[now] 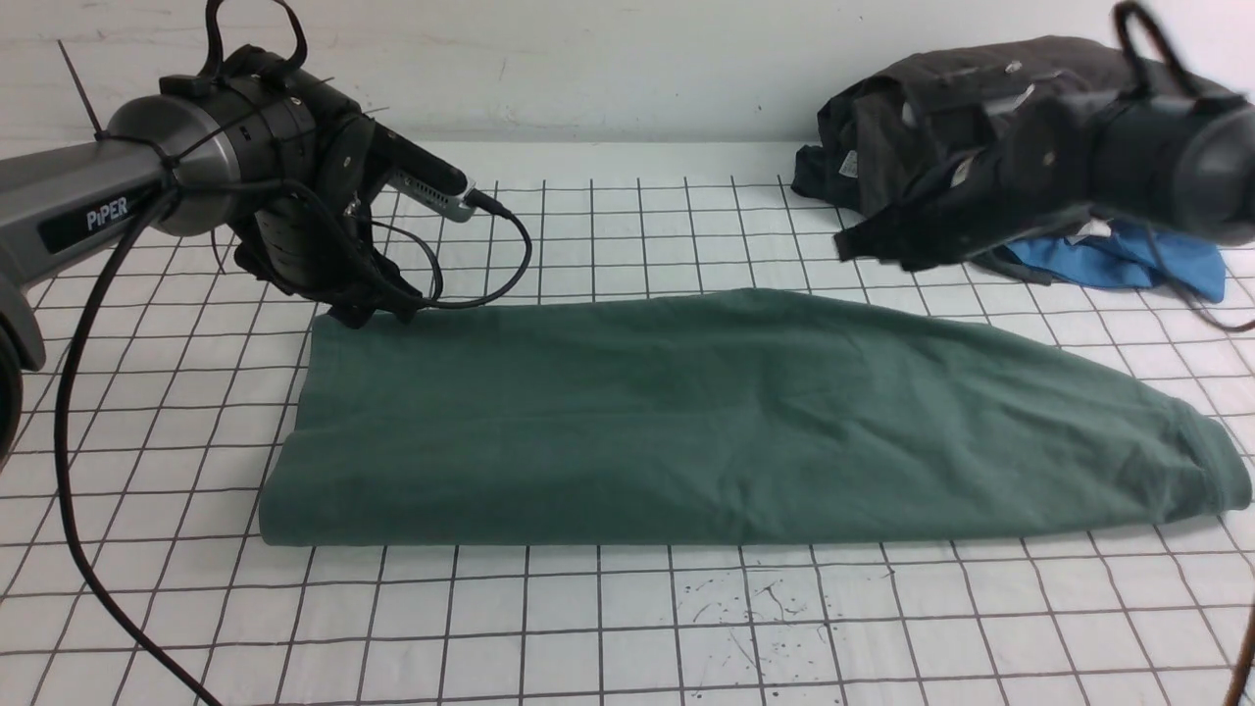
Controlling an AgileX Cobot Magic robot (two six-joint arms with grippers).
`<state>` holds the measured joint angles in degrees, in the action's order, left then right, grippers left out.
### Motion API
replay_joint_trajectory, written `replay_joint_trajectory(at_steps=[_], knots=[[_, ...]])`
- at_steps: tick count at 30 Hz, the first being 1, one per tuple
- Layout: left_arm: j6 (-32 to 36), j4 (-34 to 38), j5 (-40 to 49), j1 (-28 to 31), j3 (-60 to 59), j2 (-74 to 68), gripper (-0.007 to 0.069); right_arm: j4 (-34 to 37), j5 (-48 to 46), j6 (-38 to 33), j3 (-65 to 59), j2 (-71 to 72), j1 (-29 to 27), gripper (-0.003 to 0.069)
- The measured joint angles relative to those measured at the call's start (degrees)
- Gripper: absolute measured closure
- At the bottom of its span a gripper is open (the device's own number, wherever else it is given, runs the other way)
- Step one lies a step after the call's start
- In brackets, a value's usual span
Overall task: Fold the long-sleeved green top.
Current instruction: Use the right arm to clamp the right edge of the fabric
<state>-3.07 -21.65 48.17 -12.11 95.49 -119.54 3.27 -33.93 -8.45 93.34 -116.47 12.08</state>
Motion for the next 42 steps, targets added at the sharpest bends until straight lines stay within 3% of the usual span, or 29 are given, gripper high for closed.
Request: replay_joint_trajectory(at_steps=[2, 4, 8, 13, 18, 22, 26, 28, 29, 32, 37, 40, 42], knots=[[0.07, 0.22, 1.34, 0.0, 0.0, 0.02, 0.0258, -3.27, -9.23, 0.08, 0.0, 6.85, -2.88, 0.0673], [0.13, 0.55, 1.77, 0.0, 0.0, 0.07, 0.0282, -4.1, -12.44, 0.18, 0.0, 9.02, -4.29, 0.0673], [1.91, 2.96, 4.35, -0.21, 0.06, 0.25, 0.0447, -5.4, -20.95, 0.39, -5.79, 16.55, -12.6, 0.0673], [5.63, 6.64, 5.24, -2.33, 0.11, 1.34, 0.0606, -4.28, -20.53, 0.79, -17.16, 18.1, -20.23, 0.0673], [10.32, 12.05, 5.28, -4.9, 0.11, 3.16, 0.0632, -2.32, -16.56, 0.83, -22.68, 16.44, -23.43, 0.0631], [12.88, 15.08, 5.61, -5.82, 0.29, 3.9, 0.0632, -2.14, -14.42, 0.83, -22.9, 13.83, -24.08, 0.0518], [14.92, 17.75, 5.86, -6.12, 0.29, 3.95, 0.0632, 0.33, -12.63, 0.83, -22.9, 9.05, -24.34, 0.0257], [15.19, 18.03, 5.9, -6.12, 0.29, 3.95, 0.0632, 1.2, -12.01, 0.83, -22.9, 8.15, -24.34, 0.0202], [15.44, 18.16, 5.95, -6.12, 0.29, 3.95, 0.0632, 2.16, -11.19, 0.83, -22.9, 6.75, -24.34, 0.0118], [15.6, 18.21, 5.97, -6.12, 0.29, 3.95, 0.0632, 2.53, -10.44, 1.07, -22.9, 5.06, -24.34, 0.0046], [15.64, 18.27, 5.97, -6.12, 0.29, 3.95, 0.0632, 2.38, -10.1, 1.79, -22.85, 4.11, -24.34, 0.0048], [15.64, 18.27, 5.97, -6.12, 0.29, 3.95, 0.0632, 2.2, -10.1, 1.9, -22.85, 4.11, -24.29, 0.0104], [15.64, 18.27, 5.91, -6.12, 0.29, 3.95, 0.0632, 2.19, -10.1, 1.84, -22.85, 4.11, -24.01, 0.0189]])
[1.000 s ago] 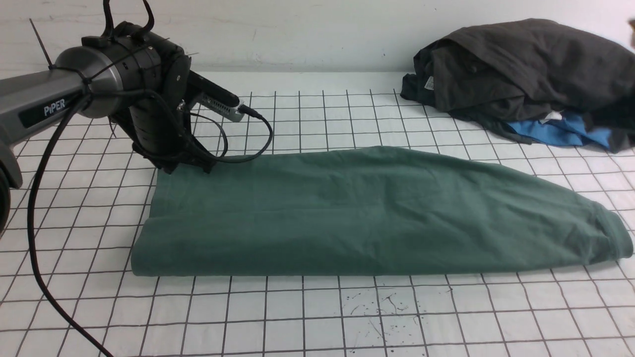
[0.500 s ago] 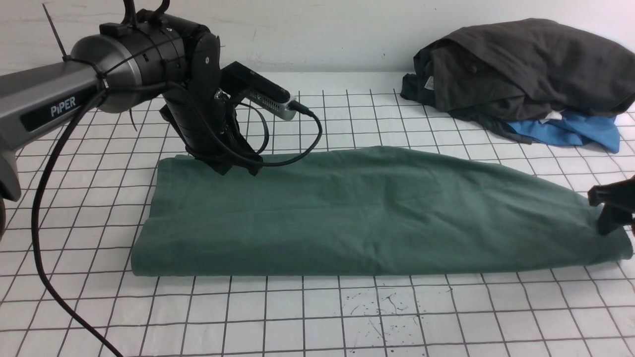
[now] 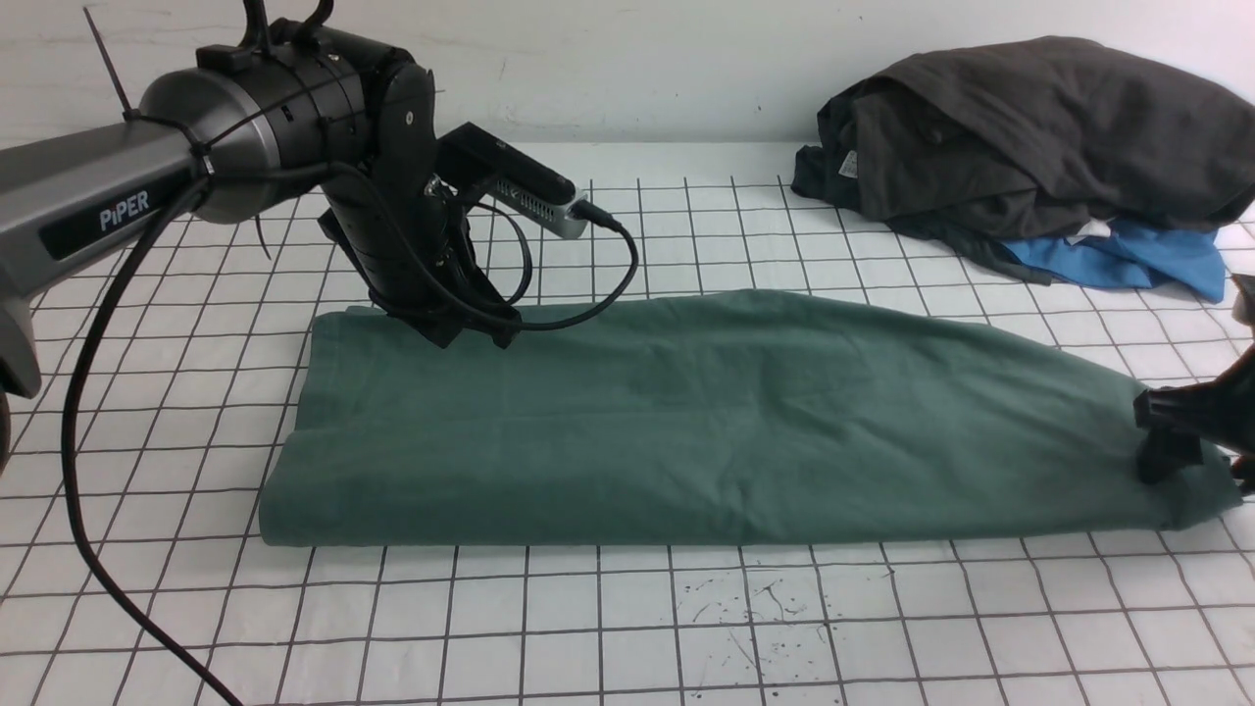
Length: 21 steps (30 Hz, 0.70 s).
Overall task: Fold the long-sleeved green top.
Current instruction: Use the right arm to clamp the right edge of the fabric, then use the right arm to drag the right edge of the fabric to the left and folds it over the left edge
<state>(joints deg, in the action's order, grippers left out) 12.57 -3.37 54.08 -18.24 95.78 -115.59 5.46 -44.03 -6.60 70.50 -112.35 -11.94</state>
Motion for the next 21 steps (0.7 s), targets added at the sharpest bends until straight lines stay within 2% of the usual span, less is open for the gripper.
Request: replay_joint_trajectory(at_steps=[1, 2, 6, 8, 10, 16, 21], knots=[[0.0, 0.0, 0.0, 0.0, 0.0, 0.0, 0.0632, 0.0, 0.0, 0.0, 0.0, 0.0, 0.16, 0.0206], [0.0, 0.0, 0.0, 0.0, 0.0, 0.0, 0.0632, 0.12, 0.0, -0.45, 0.04, 0.0, 0.53, 0.0279], [0.0, -0.49, 0.0, 0.0, 0.0, 0.07, 0.0632, 0.15, -0.37, -2.09, 0.13, 0.52, 1.57, 0.0482], [0.0, -1.06, 0.0, 0.0, 0.0, 0.21, 0.0632, -0.32, -1.0, -2.46, 0.43, 0.92, 1.62, 0.0531], [0.0, -3.08, 0.43, 0.0, 0.0, 1.25, 0.0632, -2.52, -3.6, -2.72, 1.93, 2.71, 1.62, 0.062], [-0.12, -10.1, 4.35, 0.0, 0.0, 8.46, 0.0632, -11.99, -10.81, 1.15, 9.21, 11.53, 1.82, 0.0638], [-1.61, -13.67, 8.53, 0.0, 0.0, 17.45, 0.0632, -10.08, -15.9, 0.15, 16.27, 19.32, 2.75, 0.0638]])
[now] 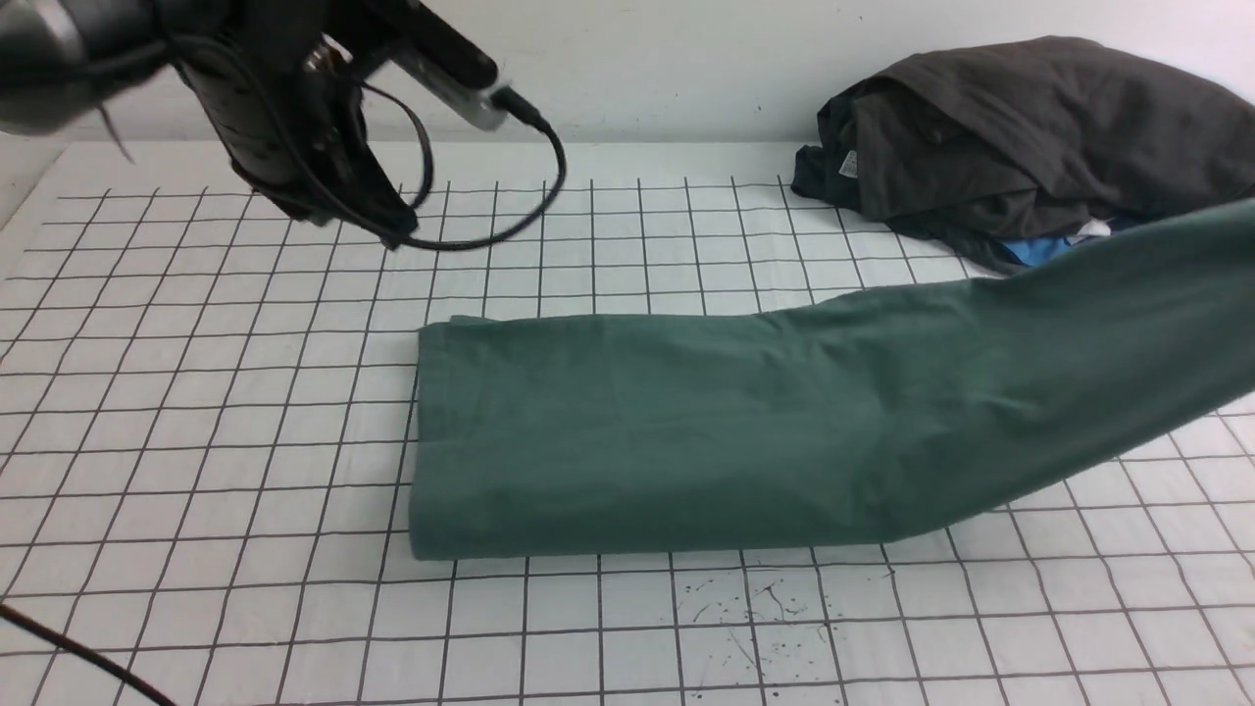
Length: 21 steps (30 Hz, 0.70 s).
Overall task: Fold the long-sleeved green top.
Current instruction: Use the right arm to drag the right edge of the fabric to the left and folds it over the left edge
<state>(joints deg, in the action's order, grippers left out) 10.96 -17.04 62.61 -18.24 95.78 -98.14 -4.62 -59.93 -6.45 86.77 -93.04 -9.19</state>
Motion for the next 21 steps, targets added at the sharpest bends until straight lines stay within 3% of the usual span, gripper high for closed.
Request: replay_joint_trajectory(at_steps=[3, 5, 15, 21], knots=[[-1.12, -0.85, 2.35, 0.0, 0.0, 4.64, 0.0632, 2.36, -1.8, -3.02, 4.07, 2.6, 2.95, 0.0638], [-1.99, -1.46, 4.25, 0.0, 0.0, 9.72, 0.0632, 5.58, -2.96, -5.88, 7.59, 3.95, 7.89, 0.0638], [-5.91, -1.62, 9.53, 0.0, 0.11, 26.32, 0.0632, 10.66, 3.04, -8.46, 12.42, -5.95, 37.12, 0.0638], [-6.57, 0.18, 9.71, 0.0, -1.04, 29.95, 0.0632, 11.49, 9.22, -8.46, 16.09, -18.24, 45.39, 0.0638]])
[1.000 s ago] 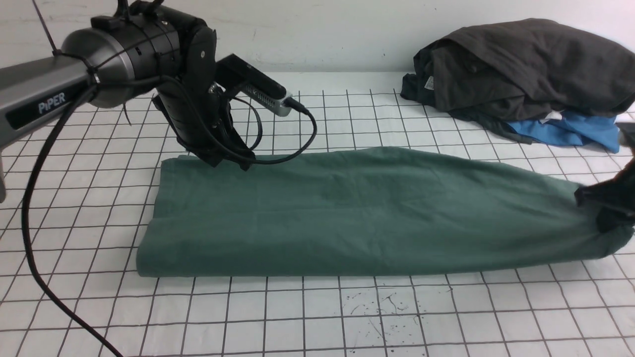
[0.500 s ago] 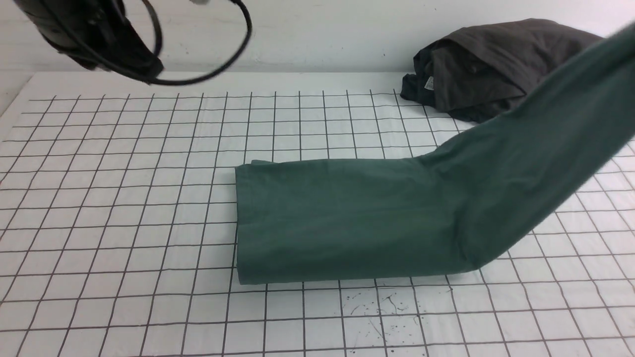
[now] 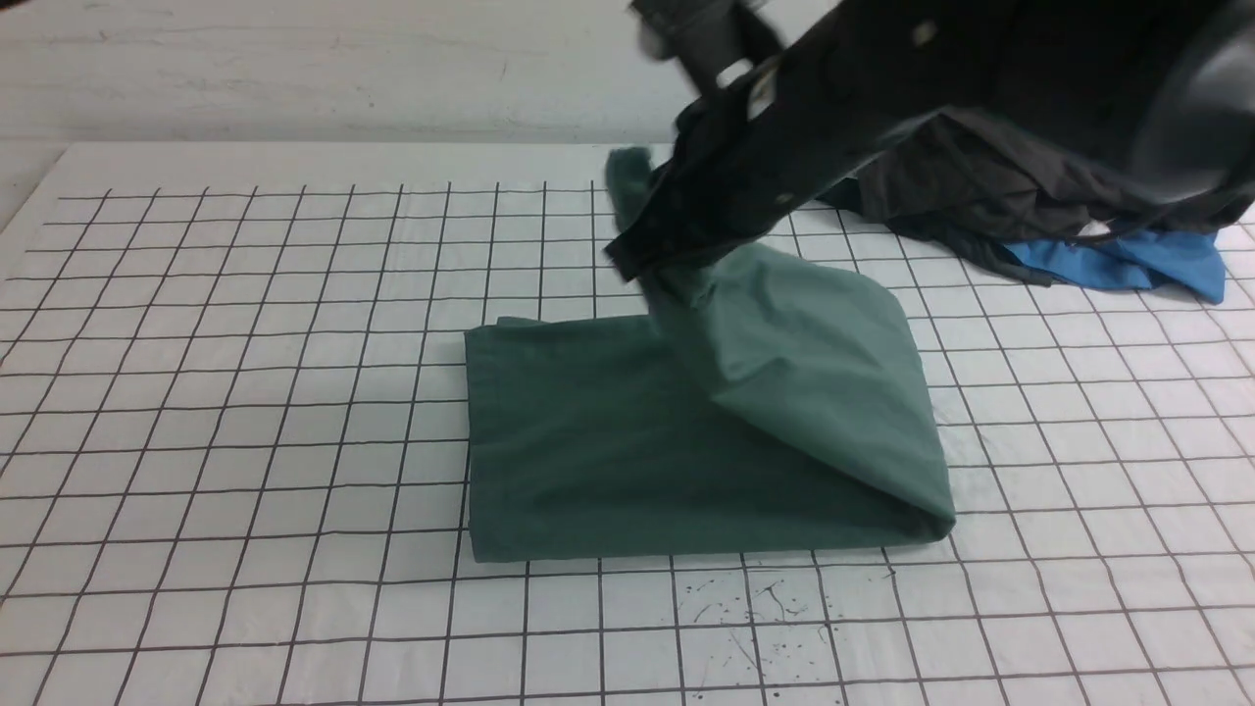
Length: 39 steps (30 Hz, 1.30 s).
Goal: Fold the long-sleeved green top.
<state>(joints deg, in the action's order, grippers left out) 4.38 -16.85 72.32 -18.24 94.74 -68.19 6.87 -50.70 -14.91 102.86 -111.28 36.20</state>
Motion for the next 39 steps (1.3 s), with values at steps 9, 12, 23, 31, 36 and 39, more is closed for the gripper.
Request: replay_joint_trajectory(at_steps=[9, 12, 23, 31, 36, 39], knots=[[0.56, 2.63, 0.25, 0.0, -3.77, 0.97, 0.0632, 11.06, 0.76, 0.0, 7.44, -10.7, 2.61, 0.0463], [0.75, 2.69, 0.26, 0.0, -4.99, 1.83, 0.0632, 13.03, -0.27, 0.0, 9.49, -10.82, 2.61, 0.0309], [1.78, 2.8, 0.69, 0.0, -6.26, 3.71, 0.0632, 3.46, -9.57, 3.03, 13.39, -13.24, 2.61, 0.022], [2.6, 5.15, 0.69, 0.0, -6.33, 3.92, 0.0632, 9.09, -14.71, 3.6, 13.39, -23.04, 3.35, 0.0539], [2.6, 5.22, 0.74, 0.0, -7.64, 6.9, 0.0632, 9.45, -17.49, 2.81, 14.82, -22.67, 3.57, 0.0655], [2.6, 6.06, 0.68, 0.0, -10.85, 11.51, 0.0632, 8.57, -19.62, 1.88, 17.85, -20.73, 3.57, 0.0664]])
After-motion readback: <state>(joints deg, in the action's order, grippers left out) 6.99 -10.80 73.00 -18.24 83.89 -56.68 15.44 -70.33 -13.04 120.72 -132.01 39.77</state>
